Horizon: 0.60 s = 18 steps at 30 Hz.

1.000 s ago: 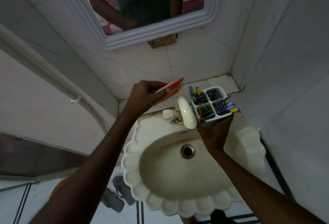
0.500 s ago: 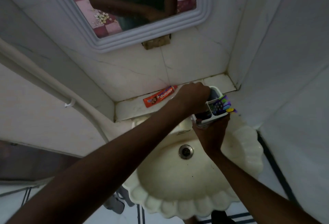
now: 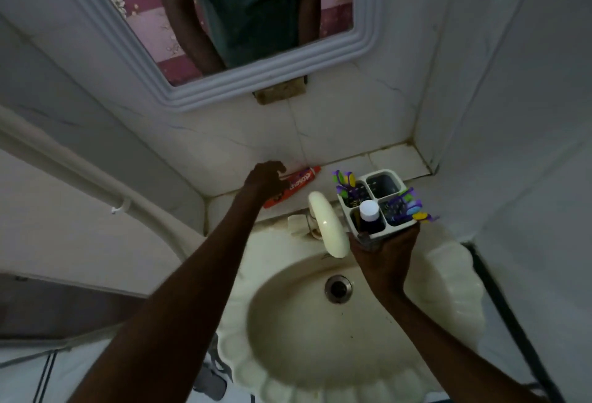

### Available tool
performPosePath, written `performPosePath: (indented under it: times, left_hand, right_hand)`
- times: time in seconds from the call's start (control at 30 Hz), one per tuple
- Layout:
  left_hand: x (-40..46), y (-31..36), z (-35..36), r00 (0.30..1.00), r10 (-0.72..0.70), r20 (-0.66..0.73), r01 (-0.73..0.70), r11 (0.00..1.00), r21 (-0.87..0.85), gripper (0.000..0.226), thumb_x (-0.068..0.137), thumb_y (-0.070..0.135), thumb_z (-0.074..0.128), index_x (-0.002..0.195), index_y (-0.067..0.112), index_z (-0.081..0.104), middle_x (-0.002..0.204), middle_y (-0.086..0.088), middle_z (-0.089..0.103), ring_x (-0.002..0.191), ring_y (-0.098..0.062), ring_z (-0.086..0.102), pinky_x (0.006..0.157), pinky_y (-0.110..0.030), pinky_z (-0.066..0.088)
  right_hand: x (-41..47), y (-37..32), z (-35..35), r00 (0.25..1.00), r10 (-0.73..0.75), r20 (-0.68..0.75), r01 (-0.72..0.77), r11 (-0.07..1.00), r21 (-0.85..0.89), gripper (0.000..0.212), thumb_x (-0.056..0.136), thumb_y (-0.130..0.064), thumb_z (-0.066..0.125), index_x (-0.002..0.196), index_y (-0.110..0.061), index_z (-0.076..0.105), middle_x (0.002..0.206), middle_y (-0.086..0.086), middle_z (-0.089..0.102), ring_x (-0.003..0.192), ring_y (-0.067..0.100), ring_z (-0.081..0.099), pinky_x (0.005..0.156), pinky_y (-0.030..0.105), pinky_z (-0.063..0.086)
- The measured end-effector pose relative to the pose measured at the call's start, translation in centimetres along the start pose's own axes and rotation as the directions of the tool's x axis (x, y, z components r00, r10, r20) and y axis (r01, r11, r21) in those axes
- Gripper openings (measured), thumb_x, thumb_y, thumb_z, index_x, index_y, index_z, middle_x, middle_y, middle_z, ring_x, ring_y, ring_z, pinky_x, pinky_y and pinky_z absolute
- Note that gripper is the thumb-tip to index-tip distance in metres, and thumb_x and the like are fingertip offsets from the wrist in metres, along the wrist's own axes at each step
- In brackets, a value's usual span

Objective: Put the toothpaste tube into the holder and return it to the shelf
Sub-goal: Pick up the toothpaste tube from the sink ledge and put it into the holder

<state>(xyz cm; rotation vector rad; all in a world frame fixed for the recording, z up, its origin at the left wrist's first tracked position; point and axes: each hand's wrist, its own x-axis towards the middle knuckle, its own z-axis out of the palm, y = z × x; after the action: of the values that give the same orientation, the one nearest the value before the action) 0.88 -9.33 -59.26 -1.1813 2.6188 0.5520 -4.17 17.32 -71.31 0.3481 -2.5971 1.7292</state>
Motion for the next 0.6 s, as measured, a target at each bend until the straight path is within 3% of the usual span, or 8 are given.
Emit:
performPosePath:
  times: [0.07,0.13,0.23,0.33,0.5,0.6]
  left_hand:
    - [0.8,-1.1,2.2,0.998,-0.034,0.048,0.032,0.999,0.029,0.062,0.086,0.035,0.07,0.14,0.012,0.051,0.145,-0.016,0.052,0.13,-0.033,0.053,0.106,-0.036,0.045]
    - [1.4,-1.5,4.1,1.0,-0.031,-0.003,0.031,0.997,0.074,0.066,0.082,0.04,0.072,0.138,0.011,0.053,0.14,-0.019,0.052,0.125,-0.038,0.054,0.1,-0.041,0.048]
    - [2.0,-1.3,5.4,0.99,-0.024,-0.137,0.043,0.989,0.14,0.059,0.082,0.041,0.069,0.131,0.011,0.057,0.132,-0.02,0.053,0.12,-0.041,0.054,0.094,-0.047,0.049]
    - [1.9,0.1,5.9,0.984,-0.01,-0.178,0.042,0.984,0.174,0.056,0.08,0.046,0.07,0.125,0.013,0.06,0.125,-0.019,0.059,0.117,-0.039,0.055,0.094,-0.046,0.046]
    - [1.6,1.5,5.0,0.99,-0.021,-0.14,0.002,0.991,-0.132,0.031,0.083,0.031,0.073,0.107,0.013,0.073,0.111,-0.014,0.073,0.1,-0.028,0.068,0.078,-0.027,0.047]
    - [0.6,3.1,2.0,0.992,0.005,-0.127,-0.036,0.968,-0.248,0.021,0.083,0.025,0.072,0.099,0.013,0.077,0.097,-0.009,0.075,0.082,-0.018,0.066,0.067,-0.021,0.047]
  right_hand:
    - [-0.1,0.3,0.1,0.999,-0.024,0.024,0.024,1.0,-0.017,0.127,0.057,-0.058,0.085,0.146,0.006,0.021,0.14,0.023,0.045,0.13,0.042,0.05,0.105,0.053,0.048]
    - [-0.3,0.3,-0.3,0.996,-0.06,0.06,0.061,0.998,-0.018,0.126,0.059,-0.063,0.081,0.146,0.007,0.022,0.141,0.023,0.044,0.132,0.04,0.048,0.108,0.052,0.046]
    - [-0.5,-0.5,-1.1,0.993,-0.078,0.094,0.076,0.997,0.026,0.117,0.063,-0.058,0.082,0.145,0.003,0.026,0.141,0.02,0.046,0.133,0.035,0.049,0.11,0.047,0.046]
    - [-0.6,-0.7,-1.9,0.996,-0.069,0.058,0.069,0.998,0.007,0.11,0.064,-0.043,0.092,0.145,0.001,0.031,0.14,0.016,0.051,0.131,0.031,0.053,0.107,0.043,0.049]
    - [-0.5,-1.2,-1.9,0.997,-0.066,0.034,0.067,0.998,-0.006,0.099,0.063,-0.032,0.094,0.138,-0.001,0.038,0.133,0.014,0.056,0.125,0.031,0.057,0.101,0.046,0.052]
    - [-0.5,-1.0,-2.0,0.996,-0.076,0.041,0.076,0.997,-0.009,0.096,0.063,-0.031,0.091,0.137,0.0,0.039,0.131,0.015,0.055,0.123,0.033,0.057,0.1,0.043,0.052]
